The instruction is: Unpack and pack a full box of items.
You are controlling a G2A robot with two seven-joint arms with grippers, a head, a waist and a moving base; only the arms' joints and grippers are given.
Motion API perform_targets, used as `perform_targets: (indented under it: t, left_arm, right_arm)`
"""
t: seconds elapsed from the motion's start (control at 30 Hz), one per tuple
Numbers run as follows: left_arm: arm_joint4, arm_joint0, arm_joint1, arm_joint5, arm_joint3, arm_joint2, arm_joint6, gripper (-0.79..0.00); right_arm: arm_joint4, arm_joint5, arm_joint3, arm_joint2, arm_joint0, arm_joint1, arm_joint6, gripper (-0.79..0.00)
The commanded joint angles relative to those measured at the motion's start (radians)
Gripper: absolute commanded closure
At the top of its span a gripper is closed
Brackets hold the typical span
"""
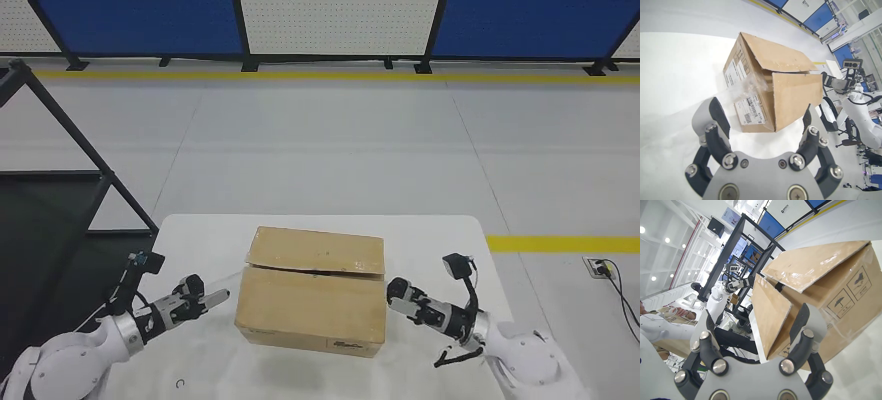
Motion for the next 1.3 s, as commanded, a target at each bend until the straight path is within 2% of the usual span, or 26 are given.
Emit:
perform_targets:
  t: [0.0,0.27,0.47,0.67,0.87,1.07,1.27]
  left_arm:
    - [-0.012,-0.001,0.002,0.000,0.006,0.002,-0.004,-0.785]
    - [-0.012,-0.001,0.002,0.000,0.006,0.002,-0.004,-0.785]
    - [-0.012,-0.001,0.002,0.000,0.006,0.002,-0.004,-0.785]
    - [-0.012,-0.001,0.002,0.000,0.006,0.002,-0.004,-0.785]
    - [0.001,0.018,0.004,0.008,-0.014,0.021,0.030,-0.785]
    - [0.006,0.020,0.010,0.015,-0.016,0.034,0.037,-0.785]
    - [0.013,0.021,0.014,0.022,-0.019,0.045,0.041,-0.785]
  right_arm:
    - [0.029,-0.011,0.009,-0.006,0.007,0.001,0.019,-0.785]
    - [0.158,-0.042,0.032,-0.038,0.044,0.005,0.134,-0.785]
    - [0.238,-0.086,-0.023,-0.037,0.026,0.017,0.230,-0.785]
    - [0.177,-0.087,-0.182,-0.048,-0.052,0.051,0.229,-0.785]
    - [0.090,-0.100,-0.282,-0.080,-0.113,0.092,0.215,-0.785]
    - [-0.001,-0.105,-0.312,-0.125,-0.142,0.131,0.210,-0.785]
    - [-0.049,-0.103,-0.277,-0.170,-0.142,0.155,0.212,-0.785]
